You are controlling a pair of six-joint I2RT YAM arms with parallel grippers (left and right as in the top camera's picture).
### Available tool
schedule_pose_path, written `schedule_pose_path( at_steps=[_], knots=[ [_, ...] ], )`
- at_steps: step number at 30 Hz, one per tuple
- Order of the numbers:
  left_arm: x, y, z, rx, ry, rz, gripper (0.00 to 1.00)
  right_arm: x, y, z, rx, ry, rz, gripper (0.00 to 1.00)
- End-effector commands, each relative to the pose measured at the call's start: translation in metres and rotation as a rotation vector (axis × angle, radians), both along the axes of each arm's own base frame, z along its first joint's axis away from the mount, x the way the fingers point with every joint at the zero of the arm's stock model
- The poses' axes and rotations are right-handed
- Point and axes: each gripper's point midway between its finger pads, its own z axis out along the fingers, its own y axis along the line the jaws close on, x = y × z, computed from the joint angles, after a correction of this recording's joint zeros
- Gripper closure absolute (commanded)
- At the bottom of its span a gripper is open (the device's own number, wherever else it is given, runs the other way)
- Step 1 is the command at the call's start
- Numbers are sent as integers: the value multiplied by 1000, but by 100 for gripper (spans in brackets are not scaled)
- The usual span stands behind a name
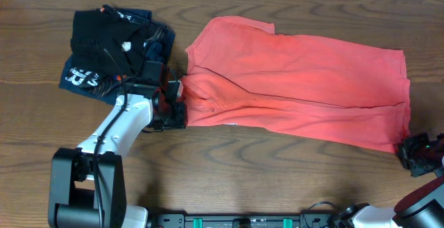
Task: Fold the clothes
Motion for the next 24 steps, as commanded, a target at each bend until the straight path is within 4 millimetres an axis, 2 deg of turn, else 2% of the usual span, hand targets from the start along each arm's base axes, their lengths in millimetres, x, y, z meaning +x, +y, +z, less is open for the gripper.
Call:
schedule_pose_path(
  at_steps=[1,3,7,12,19,24],
  knots=[
    [-2,-1,1,-10,1,3,53,-10,-3,-2,-25,42,-32,69],
    [-2,-1,1,-10,1,2,53,-10,-2,-3,-21,42,-38,85],
    [-2,-1,1,-10,1,2,53,-9,-3,-3,-27,36,-38,99],
    [-3,-1,1,-10,2,3,53,-2,-4,2,-13,-5,-40,99],
    [-2,-1,1,-10,1,2,53,-7,-24,27,-60,28,-81,99],
    [-2,-1,1,-10,-1,-1,53,-6,-31,39,-66,31,-91,99]
  ],
)
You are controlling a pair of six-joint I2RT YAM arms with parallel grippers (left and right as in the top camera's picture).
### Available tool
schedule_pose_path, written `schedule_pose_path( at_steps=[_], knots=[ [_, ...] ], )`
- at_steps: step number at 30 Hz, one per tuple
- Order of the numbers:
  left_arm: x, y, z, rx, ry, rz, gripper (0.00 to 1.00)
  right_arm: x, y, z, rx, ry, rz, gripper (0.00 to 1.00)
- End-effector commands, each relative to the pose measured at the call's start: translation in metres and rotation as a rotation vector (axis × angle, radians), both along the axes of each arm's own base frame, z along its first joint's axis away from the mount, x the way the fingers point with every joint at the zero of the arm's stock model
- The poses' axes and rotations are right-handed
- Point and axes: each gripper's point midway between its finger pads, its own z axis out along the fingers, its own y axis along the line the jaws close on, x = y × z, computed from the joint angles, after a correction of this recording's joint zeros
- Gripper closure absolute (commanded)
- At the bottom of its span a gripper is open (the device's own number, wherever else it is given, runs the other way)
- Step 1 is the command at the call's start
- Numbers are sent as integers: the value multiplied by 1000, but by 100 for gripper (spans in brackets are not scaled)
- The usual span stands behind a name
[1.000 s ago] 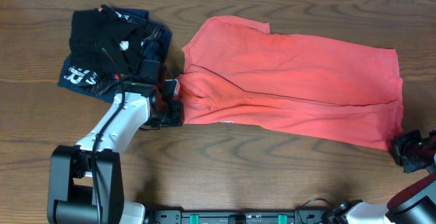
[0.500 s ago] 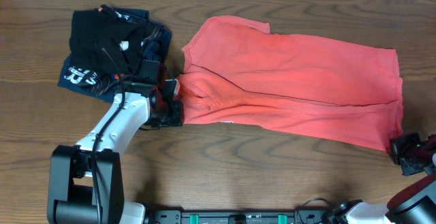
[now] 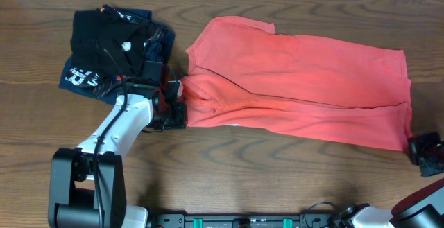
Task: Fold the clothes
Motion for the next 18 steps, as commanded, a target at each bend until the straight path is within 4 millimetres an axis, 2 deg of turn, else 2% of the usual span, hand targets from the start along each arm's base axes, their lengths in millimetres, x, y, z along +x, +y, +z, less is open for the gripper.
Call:
schedule_pose_path(
  at_steps=[1,5,8,10,14,15,18],
  knots=[
    [-2,-1,1,-9,-1,0,53,0,-15,14,-50,-2,-33,99],
    [-3,-1,1,-10,4,0,51,0,-14,14,-48,-1,-33,99],
    [-7,-1,-2,-8,14,0,37,0,-14,14,-46,-1,-32,99],
    [-8,0,-6,-7,19,0,31,-1,-13,14,-44,1,-32,99],
    [-5,-1,-17,-9,4,0,30,0,-13,14,-44,0,-31,99],
    [-3,-1,-19,-10,-2,0,31,0,-13,14,-44,0,-31,99],
    [2,-2,-22,-12,-19,-1,66,0,-13,14,-43,1,-31,99]
  ],
)
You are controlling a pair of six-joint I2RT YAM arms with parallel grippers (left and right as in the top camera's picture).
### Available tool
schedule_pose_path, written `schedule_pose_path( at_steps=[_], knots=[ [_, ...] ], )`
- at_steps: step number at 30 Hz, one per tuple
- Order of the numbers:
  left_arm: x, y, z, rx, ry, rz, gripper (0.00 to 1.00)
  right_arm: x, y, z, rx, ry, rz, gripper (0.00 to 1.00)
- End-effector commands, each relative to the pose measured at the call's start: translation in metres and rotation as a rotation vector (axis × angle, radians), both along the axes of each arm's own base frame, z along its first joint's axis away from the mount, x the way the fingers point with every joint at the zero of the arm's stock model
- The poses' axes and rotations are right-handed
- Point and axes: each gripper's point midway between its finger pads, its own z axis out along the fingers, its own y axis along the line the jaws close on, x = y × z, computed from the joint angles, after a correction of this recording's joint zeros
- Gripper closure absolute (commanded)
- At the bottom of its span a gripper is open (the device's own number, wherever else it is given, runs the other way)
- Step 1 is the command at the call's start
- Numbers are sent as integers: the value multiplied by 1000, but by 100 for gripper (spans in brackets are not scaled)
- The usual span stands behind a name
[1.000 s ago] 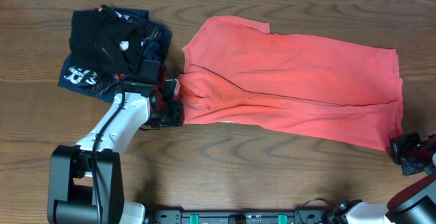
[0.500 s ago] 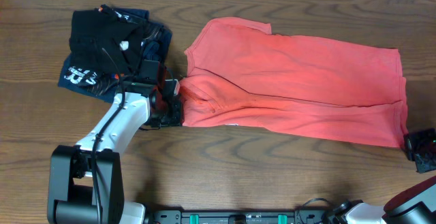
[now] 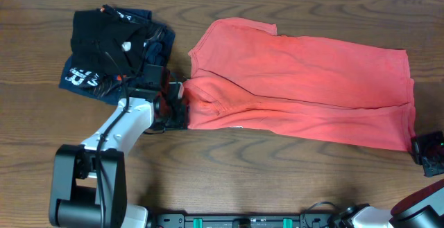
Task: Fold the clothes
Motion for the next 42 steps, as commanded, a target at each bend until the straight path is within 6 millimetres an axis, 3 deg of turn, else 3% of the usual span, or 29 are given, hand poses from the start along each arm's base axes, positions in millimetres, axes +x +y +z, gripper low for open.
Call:
schedule_pose_path(
  at_steps=[1,3,6,12,18,22,26,30,34,39,42],
  knots=[
    [-1,-1,-7,-3,10,-3,80,1,-9,9,-30,-11,-24,99],
    [2,-1,-6,-4,-8,-18,94,1,-9,9,-34,-9,-25,99],
    [4,-1,-5,0,-25,-47,94,1,-15,10,-61,-4,-30,99],
    [16,29,5,115,-53,12,94,7,-32,19,-126,-20,-36,99],
    [30,42,18,110,-98,70,94,-20,-32,15,-141,127,-61,99],
    [33,46,22,106,-108,94,94,-21,-33,15,-145,135,-66,99],
    [26,23,25,-28,-73,72,93,-17,-28,15,-131,121,-53,99],
    [11,2,21,-90,-26,26,59,-10,-25,15,-138,117,-28,99],
    [-1,-11,7,-80,-16,-45,40,-4,-22,15,-144,112,-7,99],
    [1,-13,-9,-25,-19,-81,41,-2,-20,15,-144,112,2,99],
    [1,-14,-17,-24,-2,-85,61,-3,-20,15,-144,112,2,99]
  ],
)
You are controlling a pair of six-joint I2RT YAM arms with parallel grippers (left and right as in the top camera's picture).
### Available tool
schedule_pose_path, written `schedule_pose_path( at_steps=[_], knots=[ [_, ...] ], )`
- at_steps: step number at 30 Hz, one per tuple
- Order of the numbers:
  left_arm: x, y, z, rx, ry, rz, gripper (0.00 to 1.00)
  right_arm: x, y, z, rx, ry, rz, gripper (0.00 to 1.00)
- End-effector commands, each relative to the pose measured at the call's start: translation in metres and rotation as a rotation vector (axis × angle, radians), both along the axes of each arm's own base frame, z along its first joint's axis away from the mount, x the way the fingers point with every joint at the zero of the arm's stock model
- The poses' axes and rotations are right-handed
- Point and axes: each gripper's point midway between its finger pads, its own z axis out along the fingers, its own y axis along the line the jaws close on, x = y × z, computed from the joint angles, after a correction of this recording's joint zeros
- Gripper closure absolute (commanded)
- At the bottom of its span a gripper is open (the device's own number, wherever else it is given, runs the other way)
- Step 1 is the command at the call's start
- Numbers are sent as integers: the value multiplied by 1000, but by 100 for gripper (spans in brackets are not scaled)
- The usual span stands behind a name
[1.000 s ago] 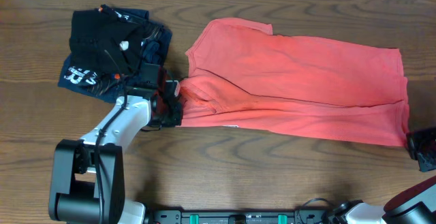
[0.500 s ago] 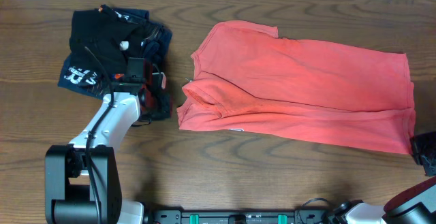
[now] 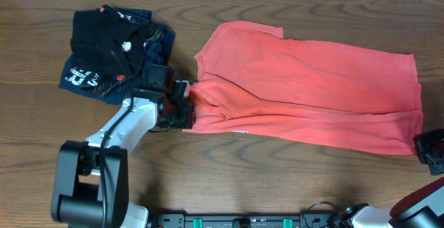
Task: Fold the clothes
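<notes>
A coral-red shirt lies across the table, folded lengthwise, its collar end toward the left. My left gripper is at the shirt's left edge near the collar, apparently shut on the fabric. My right gripper sits at the shirt's lower right corner by the frame's edge; the corner reaches it and it appears shut on the hem.
A folded pile of dark navy and black clothes with white lettering lies at the back left, just behind the left arm. Bare wooden table runs along the front.
The whole shirt has shifted right and slightly toward the front. My left gripper moved right with the collar edge, and my right gripper moved a little further right.
At first both grippers sat at the shirt's two lower ends, left near the collar and right at the hem corner. Over the following moments the right gripper went outward to the right, the left followed, and the shirt now lies stretched and displaced rightward.
</notes>
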Motion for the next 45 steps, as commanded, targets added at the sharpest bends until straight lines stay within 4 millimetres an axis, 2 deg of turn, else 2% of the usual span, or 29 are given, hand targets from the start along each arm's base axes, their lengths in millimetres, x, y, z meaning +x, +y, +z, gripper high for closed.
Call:
schedule_pose_path(
  at_steps=[1,2,3,7,10,14,18,24,28,29,30,36,39,45],
  knots=[
    [-7,3,-16,24,45,-19,78,4,-6,9,-35,-8,-7,99],
    [-9,3,-19,26,58,-19,91,3,-6,9,-38,-6,-7,99],
    [-11,3,-19,28,65,-19,94,2,-7,9,-42,1,-9,99],
    [2,13,-7,37,38,31,94,1,-9,9,-51,6,-11,99],
    [24,25,17,32,-17,96,94,-5,-9,8,-58,40,-17,99],
    [51,42,54,20,-114,153,94,-25,-6,5,-58,137,-30,99],
    [62,51,73,16,-168,179,94,-34,-10,6,-83,183,-54,99],
    [52,60,67,73,-126,193,94,-39,-8,6,-79,208,-66,99],
    [39,51,65,42,-73,162,94,-37,-3,5,-52,193,-62,99],
    [34,45,64,21,-56,142,88,-38,-4,5,-60,202,-64,99],
    [30,39,63,5,-41,127,78,-40,-5,5,-68,210,-67,99],
    [5,6,42,3,24,1,47,-39,-7,5,-73,207,-74,99],
    [-3,-6,26,29,43,-76,43,-38,-6,5,-70,204,-74,99],
    [-4,-12,-3,87,72,-115,43,-37,-5,5,-64,198,-72,99]
  ],
)
